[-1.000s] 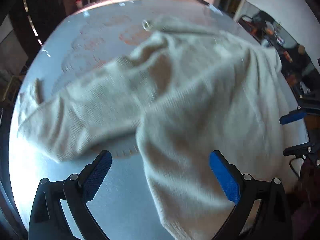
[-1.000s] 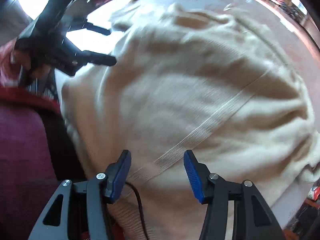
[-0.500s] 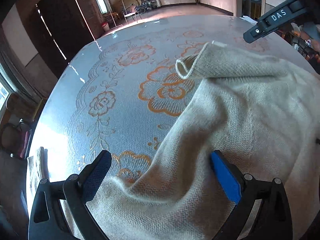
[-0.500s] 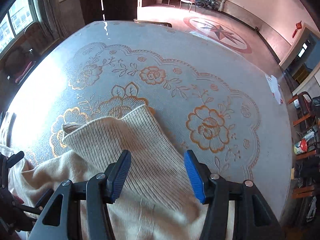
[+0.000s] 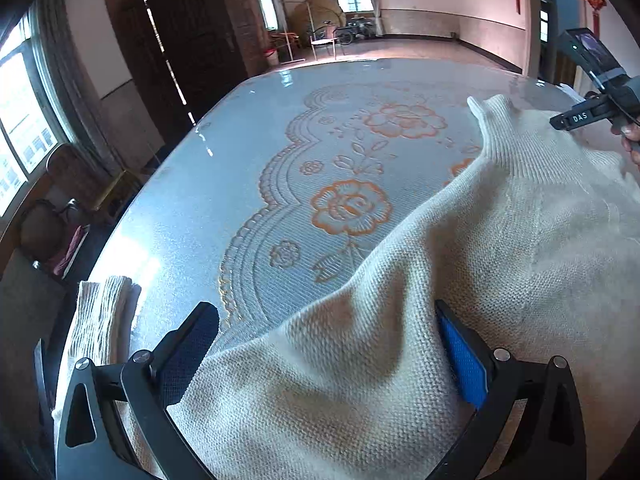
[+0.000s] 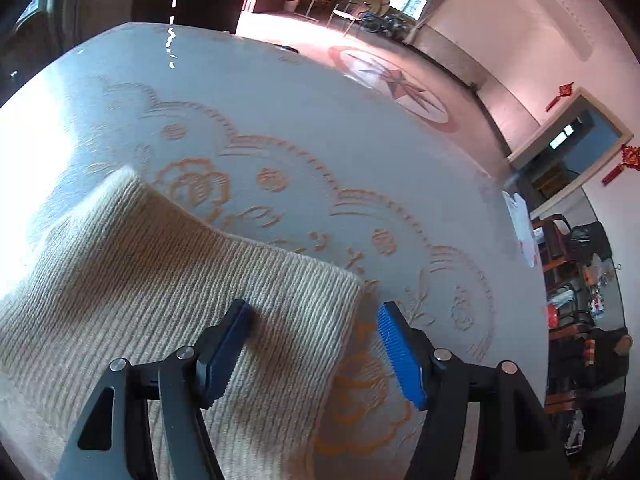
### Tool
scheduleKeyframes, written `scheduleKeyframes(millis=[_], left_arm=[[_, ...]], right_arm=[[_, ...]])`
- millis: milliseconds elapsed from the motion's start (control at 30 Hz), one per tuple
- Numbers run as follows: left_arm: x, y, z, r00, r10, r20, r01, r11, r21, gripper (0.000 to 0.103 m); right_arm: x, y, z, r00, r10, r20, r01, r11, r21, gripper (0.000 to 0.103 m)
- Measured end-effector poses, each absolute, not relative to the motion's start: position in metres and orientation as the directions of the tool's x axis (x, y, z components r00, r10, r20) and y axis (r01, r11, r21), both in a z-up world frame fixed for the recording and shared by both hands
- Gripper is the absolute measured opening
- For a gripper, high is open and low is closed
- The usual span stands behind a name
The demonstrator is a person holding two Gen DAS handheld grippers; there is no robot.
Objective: Fold clothes
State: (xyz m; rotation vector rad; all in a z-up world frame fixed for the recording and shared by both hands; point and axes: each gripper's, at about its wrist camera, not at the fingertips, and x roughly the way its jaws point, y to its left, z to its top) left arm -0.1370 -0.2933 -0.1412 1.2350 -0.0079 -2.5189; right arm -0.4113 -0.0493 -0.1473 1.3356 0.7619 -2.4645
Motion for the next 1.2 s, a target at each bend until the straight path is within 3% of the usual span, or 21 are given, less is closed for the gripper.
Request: scheduleKeyframes(millis=[100,267,400,533,567,667,733,833,867,967,1100,1200], left_arm=[[-0.151,-0.305,-0.143,-0.561,-0.298,-0.772,0.314,-0.940,0.134,0.103],[-0.169,-0.310,-0.143,-0.556,-0.354,-0.752,0.328,-0.925,0.192,0.103],[-0.176,-0.317,-0.142,-0.562,-0.326,-0.760,0.317,-0.934,0.167,0.103],[-0.181,-0.327,-0.144,-0.563,-0.275,-0.779,0.318,-0.942,0.102,0.103],[-0.181,-0.325,-0.143,-0.562,-0.290,-0.775,0.323,-0.939,0.118,0.103],[-0.186,-0.309,-0.139,-0.559,-0.393,-0.730,0.319,-0.915,0.249,0.103],[-0.195,-0.298,-0.139,-0.569,-0.470,-0.675,0.292,-0.882,0.369,0.103],[-0.206,-0.284,-0.141,-0.593,-0.531,-0.605,0.247,-0.835,0.491,0.103],[-0.208,-0.283,-0.142,-0.604,-0.528,-0.598,0.231,-0.833,0.502,0.103],[-0.211,-0.288,-0.139,-0.603,-0.497,-0.624,0.211,-0.854,0.476,0.103],[-0.200,-0.283,-0.120,-0.532,-0.524,-0.665,0.274,-0.850,0.451,0.103],[-0.180,-0.262,-0.102,-0.569,-0.419,-0.707,0.285,-0.907,0.309,0.103]], right_arm=[[-0.431,-0.040,-0.145,-0.545,0.007,-0.838,0.409,-0.870,-0.273,0.068],[-0.420,-0.014,-0.110,-0.568,-0.128,-0.813,0.351,-0.931,-0.099,0.062],[-0.368,-0.014,-0.102,-0.435,-0.279,-0.856,0.446,-0.893,0.064,0.063],[-0.324,-0.041,-0.131,-0.366,-0.246,-0.897,0.558,-0.830,-0.001,0.063],[-0.328,-0.045,-0.137,-0.390,-0.233,-0.891,0.535,-0.845,-0.014,0.072],[-0.351,-0.045,-0.143,-0.445,-0.186,-0.876,0.411,-0.911,-0.015,0.075],[-0.355,-0.038,-0.133,-0.433,-0.173,-0.885,0.314,-0.949,0.031,0.064],[-0.316,-0.004,-0.099,-0.464,-0.322,-0.825,0.302,-0.933,0.194,0.063],[-0.298,0.011,-0.090,-0.476,-0.309,-0.824,0.297,-0.938,0.180,0.063],[-0.239,0.084,-0.070,-0.527,-0.185,-0.829,0.193,-0.977,0.095,0.063],[-0.187,0.208,-0.061,-0.509,-0.012,-0.861,-0.124,-0.988,0.088,0.065],[-0.149,0.281,-0.080,-0.424,-0.060,-0.904,-0.268,-0.945,0.189,0.067]])
